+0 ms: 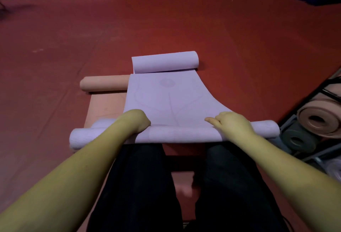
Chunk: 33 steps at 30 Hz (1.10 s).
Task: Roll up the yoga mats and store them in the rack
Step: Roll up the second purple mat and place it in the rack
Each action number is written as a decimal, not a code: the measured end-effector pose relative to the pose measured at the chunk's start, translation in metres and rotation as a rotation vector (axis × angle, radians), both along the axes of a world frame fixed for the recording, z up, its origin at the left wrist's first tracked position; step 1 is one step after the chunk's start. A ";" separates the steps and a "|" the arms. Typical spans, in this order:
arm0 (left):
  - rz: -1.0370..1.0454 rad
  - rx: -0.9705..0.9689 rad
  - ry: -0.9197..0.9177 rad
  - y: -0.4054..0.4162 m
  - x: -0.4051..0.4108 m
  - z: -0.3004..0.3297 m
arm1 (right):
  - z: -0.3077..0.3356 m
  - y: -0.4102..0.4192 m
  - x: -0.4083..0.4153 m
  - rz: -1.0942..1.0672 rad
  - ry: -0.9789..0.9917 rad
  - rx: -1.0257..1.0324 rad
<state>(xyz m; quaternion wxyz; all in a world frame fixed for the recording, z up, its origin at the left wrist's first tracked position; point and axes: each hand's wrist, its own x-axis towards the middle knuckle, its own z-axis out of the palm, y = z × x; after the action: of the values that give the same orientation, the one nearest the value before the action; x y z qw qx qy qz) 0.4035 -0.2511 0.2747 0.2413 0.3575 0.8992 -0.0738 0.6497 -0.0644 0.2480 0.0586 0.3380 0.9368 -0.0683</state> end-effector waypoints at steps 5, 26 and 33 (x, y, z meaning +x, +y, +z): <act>-0.014 0.047 -0.041 0.001 -0.005 -0.004 | -0.018 -0.025 0.025 0.025 0.213 0.167; -0.130 0.507 0.459 -0.035 0.024 -0.030 | -0.010 0.024 -0.029 -0.029 -0.023 -0.246; -0.083 0.282 0.251 -0.011 0.008 -0.023 | -0.026 -0.005 0.004 -0.023 0.218 0.094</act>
<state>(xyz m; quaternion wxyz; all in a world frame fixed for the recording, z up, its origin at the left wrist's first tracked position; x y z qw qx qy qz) 0.4111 -0.2623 0.2522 0.0717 0.4126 0.9081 -0.0010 0.6533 -0.0692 0.2219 -0.0601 0.3415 0.9360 -0.0612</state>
